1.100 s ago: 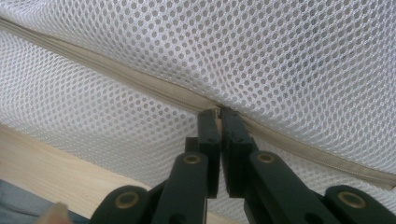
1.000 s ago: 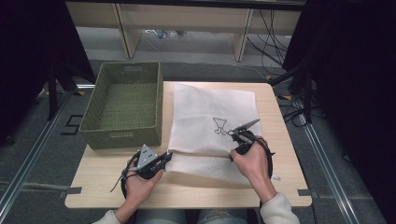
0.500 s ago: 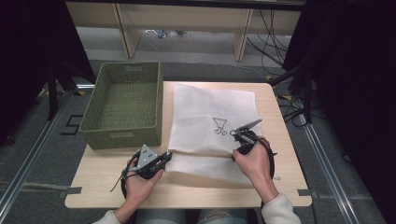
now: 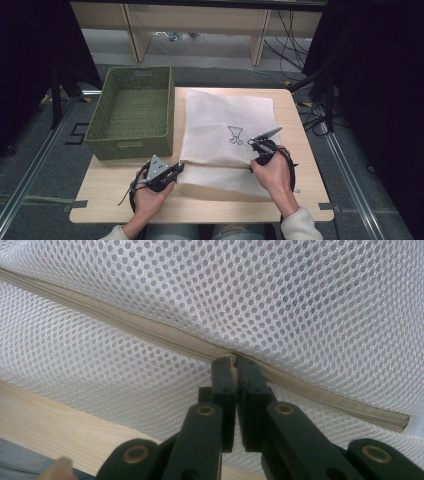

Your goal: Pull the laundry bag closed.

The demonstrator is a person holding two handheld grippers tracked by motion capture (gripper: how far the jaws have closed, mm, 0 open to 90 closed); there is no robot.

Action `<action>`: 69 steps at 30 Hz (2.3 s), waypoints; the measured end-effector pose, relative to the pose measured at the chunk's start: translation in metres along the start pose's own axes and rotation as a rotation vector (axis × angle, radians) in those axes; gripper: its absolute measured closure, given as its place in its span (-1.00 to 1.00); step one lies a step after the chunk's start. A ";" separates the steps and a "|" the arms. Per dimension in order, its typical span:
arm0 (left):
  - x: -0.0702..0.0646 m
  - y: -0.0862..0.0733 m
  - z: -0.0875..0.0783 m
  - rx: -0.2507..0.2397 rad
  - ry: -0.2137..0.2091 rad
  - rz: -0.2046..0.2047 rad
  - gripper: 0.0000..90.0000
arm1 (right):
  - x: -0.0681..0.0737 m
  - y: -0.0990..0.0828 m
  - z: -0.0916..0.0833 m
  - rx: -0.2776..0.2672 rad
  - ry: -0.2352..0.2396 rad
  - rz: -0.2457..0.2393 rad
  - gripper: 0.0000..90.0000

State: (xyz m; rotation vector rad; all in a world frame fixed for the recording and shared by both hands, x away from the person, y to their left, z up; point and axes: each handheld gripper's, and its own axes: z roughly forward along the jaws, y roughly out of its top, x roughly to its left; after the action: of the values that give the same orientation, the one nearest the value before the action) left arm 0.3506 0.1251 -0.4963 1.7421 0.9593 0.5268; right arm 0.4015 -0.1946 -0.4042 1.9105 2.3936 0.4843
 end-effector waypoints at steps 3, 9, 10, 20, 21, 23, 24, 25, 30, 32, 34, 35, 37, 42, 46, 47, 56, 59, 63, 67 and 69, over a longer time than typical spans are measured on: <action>0.001 0.000 0.000 0.000 -0.003 0.014 0.88 | 0.000 0.000 -0.001 0.003 -0.003 0.002 0.97; 0.000 0.000 0.000 0.000 -0.002 0.010 0.88 | -0.002 0.000 0.000 0.002 -0.015 -0.011 0.97; 0.000 0.000 0.000 0.001 -0.002 0.002 0.88 | -0.003 0.000 0.000 -0.001 -0.018 -0.018 0.97; 0.000 0.000 0.000 0.001 0.001 0.004 0.88 | -0.006 -0.001 -0.001 -0.008 -0.031 -0.024 0.97; 0.001 0.000 0.000 0.002 0.001 0.010 0.88 | -0.006 -0.002 -0.001 -0.009 -0.032 -0.017 0.97; 0.000 0.000 0.000 0.001 0.000 -0.004 0.88 | -0.008 -0.002 -0.001 -0.018 -0.029 -0.034 0.97; 0.000 0.000 0.000 0.000 0.000 -0.005 0.88 | -0.006 -0.002 -0.002 -0.005 -0.027 -0.002 0.97; 0.000 0.000 0.000 0.000 0.000 -0.005 0.88 | -0.006 -0.002 -0.002 -0.004 -0.025 -0.005 0.97; 0.001 0.000 0.000 0.002 0.002 0.010 0.88 | -0.007 -0.001 -0.002 -0.003 -0.035 0.004 0.97; 0.000 0.000 0.000 0.002 0.000 -0.008 0.88 | -0.009 -0.002 -0.003 -0.007 -0.029 0.002 0.97; 0.000 0.000 0.000 0.003 0.000 -0.005 0.88 | -0.008 -0.002 -0.003 -0.005 -0.026 0.012 0.97; 0.000 0.000 0.000 0.003 0.000 -0.005 0.88 | -0.008 -0.002 -0.003 -0.005 -0.026 0.012 0.97; 0.000 0.000 0.000 0.002 0.000 -0.008 0.88 | -0.011 -0.002 -0.002 -0.022 -0.027 -0.021 0.97; 0.001 0.000 0.000 0.003 0.000 -0.007 0.88 | -0.010 -0.002 -0.003 -0.004 -0.035 0.017 0.97; 0.001 0.000 0.000 0.003 0.000 -0.006 0.88 | -0.014 -0.002 -0.002 -0.028 -0.031 -0.022 0.97; 0.001 0.000 0.000 0.003 0.000 -0.005 0.88 | -0.014 -0.001 -0.002 -0.026 -0.028 -0.023 0.97; 0.001 0.000 0.000 0.005 0.000 0.007 0.88 | -0.014 -0.002 -0.005 -0.010 -0.026 0.030 0.97; 0.002 0.000 0.000 0.006 -0.002 0.012 0.88 | -0.016 -0.003 -0.004 -0.013 -0.025 0.022 0.97; 0.002 0.000 0.000 0.006 0.001 0.014 0.88 | -0.016 -0.003 -0.005 -0.015 -0.022 0.024 0.97; 0.003 0.000 0.000 0.006 0.002 0.010 0.88 | -0.019 -0.003 -0.006 -0.012 -0.027 0.043 0.97; 0.002 0.000 0.000 0.006 0.003 0.013 0.88 | -0.021 -0.003 -0.007 -0.020 -0.026 0.043 0.97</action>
State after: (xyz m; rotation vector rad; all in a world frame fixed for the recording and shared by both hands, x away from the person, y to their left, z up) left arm 0.3520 0.1268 -0.4964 1.7540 0.9535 0.5355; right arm 0.4023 -0.2168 -0.4019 1.9513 2.3277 0.4802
